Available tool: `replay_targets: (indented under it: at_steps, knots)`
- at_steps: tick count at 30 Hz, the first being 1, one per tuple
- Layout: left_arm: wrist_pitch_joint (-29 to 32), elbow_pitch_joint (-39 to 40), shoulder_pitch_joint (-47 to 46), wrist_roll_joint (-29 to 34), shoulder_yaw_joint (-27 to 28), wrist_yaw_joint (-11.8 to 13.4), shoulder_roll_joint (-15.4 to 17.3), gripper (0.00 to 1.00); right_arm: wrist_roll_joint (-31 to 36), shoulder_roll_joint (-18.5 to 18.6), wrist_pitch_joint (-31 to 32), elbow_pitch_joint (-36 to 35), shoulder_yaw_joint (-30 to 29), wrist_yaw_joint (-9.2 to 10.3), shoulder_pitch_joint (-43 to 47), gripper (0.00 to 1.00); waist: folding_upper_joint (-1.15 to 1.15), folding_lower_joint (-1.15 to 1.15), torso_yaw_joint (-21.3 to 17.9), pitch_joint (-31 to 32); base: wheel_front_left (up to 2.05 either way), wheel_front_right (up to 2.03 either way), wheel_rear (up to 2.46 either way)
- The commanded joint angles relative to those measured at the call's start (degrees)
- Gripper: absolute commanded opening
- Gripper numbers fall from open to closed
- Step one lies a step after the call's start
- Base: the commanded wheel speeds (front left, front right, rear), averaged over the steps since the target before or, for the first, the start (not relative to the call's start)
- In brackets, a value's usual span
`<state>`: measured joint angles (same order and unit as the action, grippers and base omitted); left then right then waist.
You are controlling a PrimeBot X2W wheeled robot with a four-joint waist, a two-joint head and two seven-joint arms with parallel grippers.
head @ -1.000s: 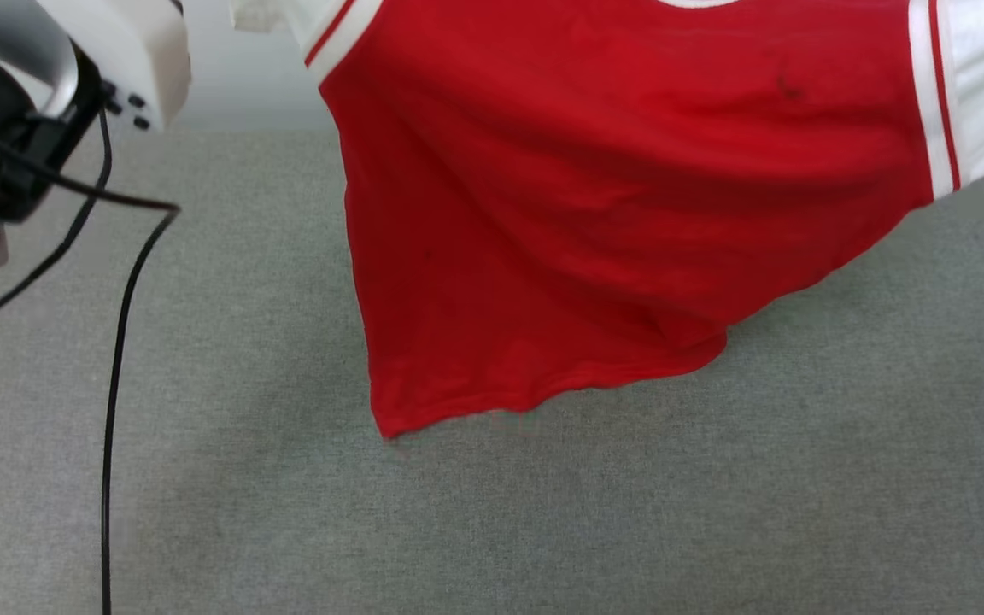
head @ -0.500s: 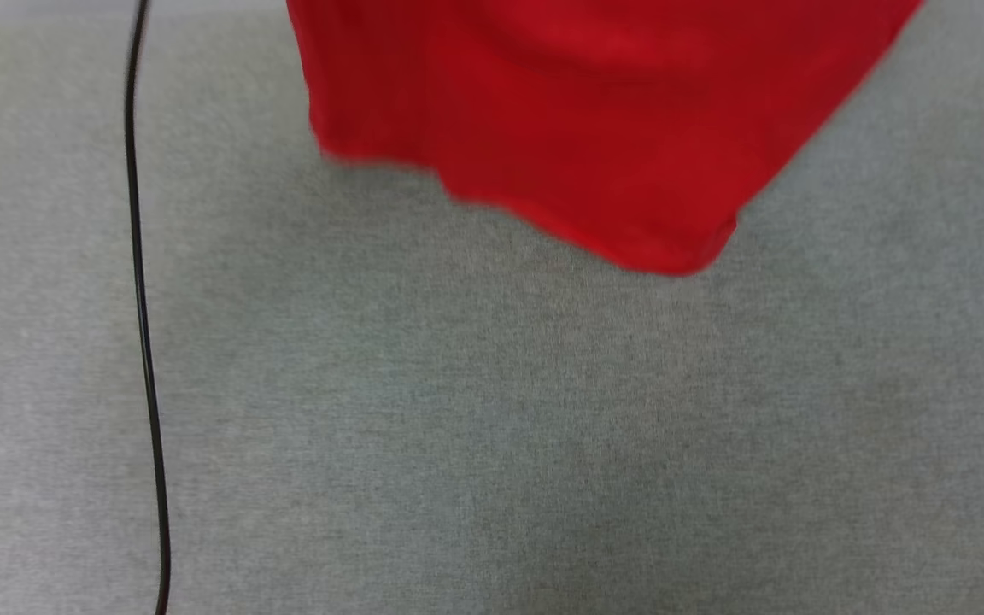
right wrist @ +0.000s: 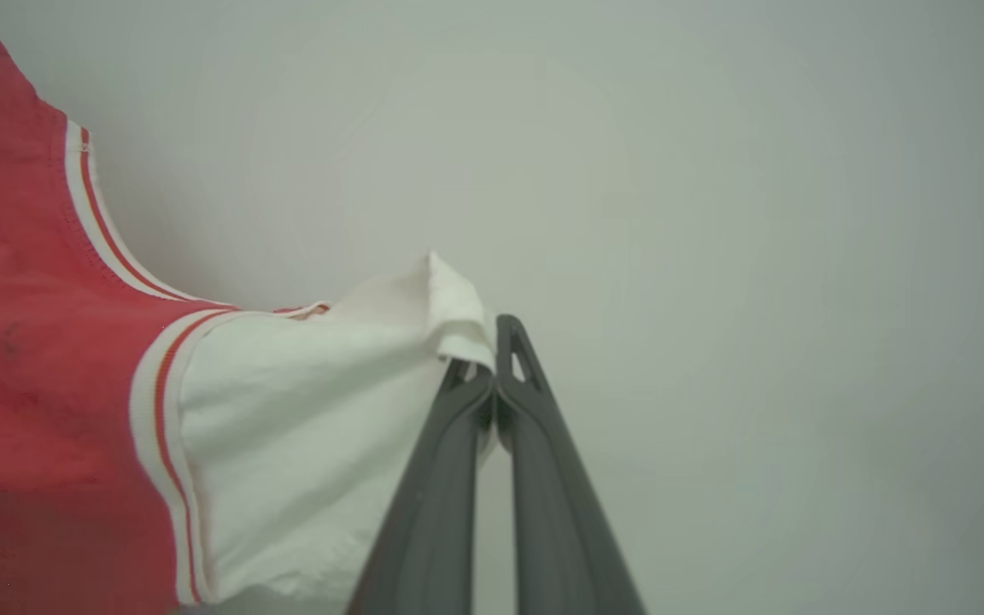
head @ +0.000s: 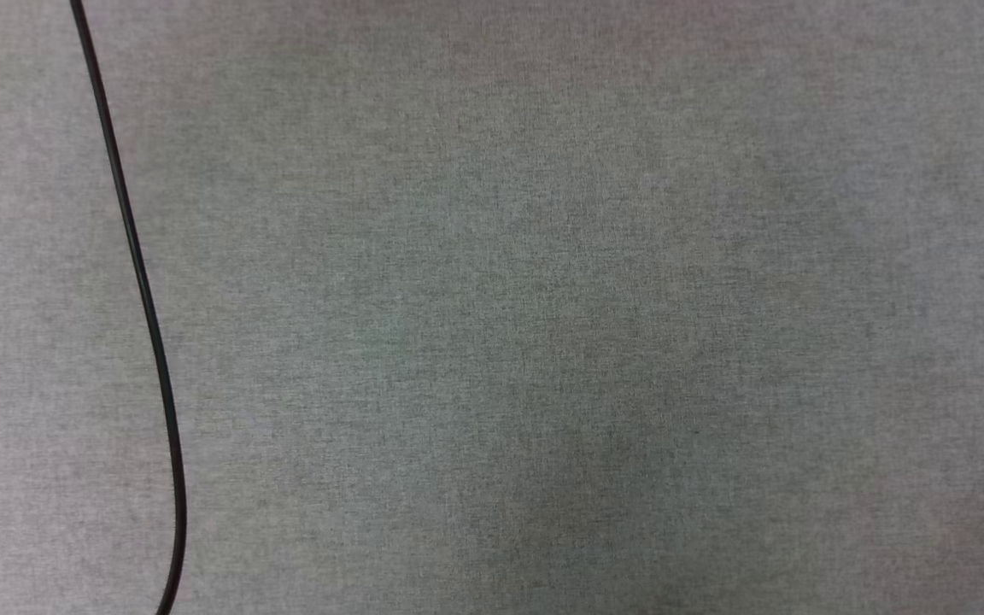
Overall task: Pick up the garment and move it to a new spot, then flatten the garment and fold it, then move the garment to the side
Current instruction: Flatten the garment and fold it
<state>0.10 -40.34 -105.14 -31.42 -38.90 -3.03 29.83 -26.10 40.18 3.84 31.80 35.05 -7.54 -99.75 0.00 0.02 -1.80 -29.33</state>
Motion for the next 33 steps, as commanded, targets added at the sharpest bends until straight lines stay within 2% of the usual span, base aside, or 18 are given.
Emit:
replay_targets:
  at_steps: [1,9,18,25,26,27,33]
  knots:
    - [-1.16,-1.87,-0.6,-0.34,-0.12,-0.46,-0.68,0.0,-0.61,-0.78,-1.11,2.16,1.28,0.1,-1.41,0.0,0.0,-0.02,-0.09,-0.73,0.0,0.0,0.0]
    - [-6.66,-8.05,6.7,-2.79,-0.55,-2.43,-2.11,0.0,-4.01,-1.34,-7.05,7.67,9.53,0.1,3.59,0.0,0.0,-0.02,-0.27,-0.41,0.0,0.0,0.0]
    - [-11.62,-7.05,25.43,-6.94,-0.75,-2.45,-0.45,0.0,-12.19,-0.14,-13.56,6.77,15.45,0.1,18.65,0.0,0.0,-0.02,-0.28,4.83,0.0,0.0,0.0]
    - [-12.93,-0.38,43.58,-10.49,-0.71,0.56,1.12,0.0,-16.5,1.39,-16.22,3.05,17.39,0.09,34.01,0.0,0.0,-0.02,0.45,10.63,0.0,0.0,0.0]
    - [-12.93,-0.38,43.58,-10.49,-0.71,0.56,1.12,0.0,-16.5,1.39,-16.22,3.05,17.39,0.09,34.01,0.0,0.0,-0.02,0.45,10.63,0.0,0.0,0.0]
    - [-12.55,2.29,49.06,-11.95,-0.99,1.52,1.38,0.0,-17.17,1.58,-16.69,1.82,17.68,0.09,38.72,0.0,0.0,-0.02,0.53,12.22,0.0,0.0,0.0]
    - [-11.44,9.92,65.71,-15.43,-1.97,5.26,3.68,0.0,-17.45,2.03,-17.62,-1.16,16.4,0.09,52.38,0.0,0.0,-0.02,0.32,16.6,0.0,0.0,0.0]
